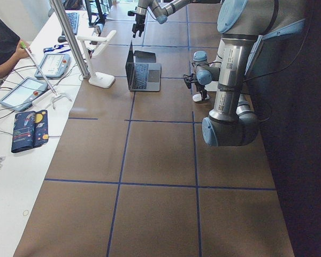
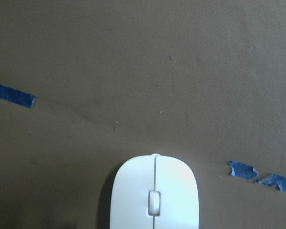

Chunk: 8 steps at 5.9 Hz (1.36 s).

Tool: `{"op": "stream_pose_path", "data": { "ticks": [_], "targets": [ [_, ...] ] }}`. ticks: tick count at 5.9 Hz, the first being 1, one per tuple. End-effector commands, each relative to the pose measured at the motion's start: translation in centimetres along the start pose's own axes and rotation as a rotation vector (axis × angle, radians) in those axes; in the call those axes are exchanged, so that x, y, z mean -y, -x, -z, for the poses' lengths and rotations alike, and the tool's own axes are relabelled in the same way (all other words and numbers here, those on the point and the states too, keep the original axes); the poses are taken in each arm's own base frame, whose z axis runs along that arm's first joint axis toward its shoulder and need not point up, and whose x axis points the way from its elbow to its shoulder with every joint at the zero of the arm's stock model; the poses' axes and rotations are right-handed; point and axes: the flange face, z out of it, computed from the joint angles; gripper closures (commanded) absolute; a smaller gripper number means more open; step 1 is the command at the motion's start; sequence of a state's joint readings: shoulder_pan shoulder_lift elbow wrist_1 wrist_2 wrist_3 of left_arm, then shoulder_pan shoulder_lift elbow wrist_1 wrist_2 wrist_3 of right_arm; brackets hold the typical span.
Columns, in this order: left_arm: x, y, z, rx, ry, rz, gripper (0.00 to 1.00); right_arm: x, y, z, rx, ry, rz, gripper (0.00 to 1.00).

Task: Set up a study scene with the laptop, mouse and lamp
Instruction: 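Grasp the white mouse with the left gripper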

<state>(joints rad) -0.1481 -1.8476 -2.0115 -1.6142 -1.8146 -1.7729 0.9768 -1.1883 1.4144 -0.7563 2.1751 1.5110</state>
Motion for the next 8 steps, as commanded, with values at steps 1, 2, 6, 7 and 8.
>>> {"op": "stream_pose_path", "data": {
  "ticks": [1,2,6,7,8],
  "targets": [
    [0.2,0.1,-0.7,0.008,0.0,0.0,0.0,0.0,0.1,0.1,0.002,0.0,0.001,0.0],
    [0.2,0.1,-0.7,0.008,0.0,0.003,0.11,-0.1,0.1,0.1,0.002,0.001,0.001,0.0],
    [1.1,-0.1,0.4,-0.002,-0.014,0.013,0.98,-0.6,1.3,1.3,0.027,0.0,0.015,0.0],
    [1.3,-1.1,1.0,-0.025,-0.019,0.002,0.98,-0.6,1.3,1.4,0.028,0.0,0.018,0.0],
    [2.5,-5.2,4.8,-0.107,-0.044,-0.124,0.98,-0.1,1.3,1.9,0.032,-0.009,0.013,0.0]
  ]
}}
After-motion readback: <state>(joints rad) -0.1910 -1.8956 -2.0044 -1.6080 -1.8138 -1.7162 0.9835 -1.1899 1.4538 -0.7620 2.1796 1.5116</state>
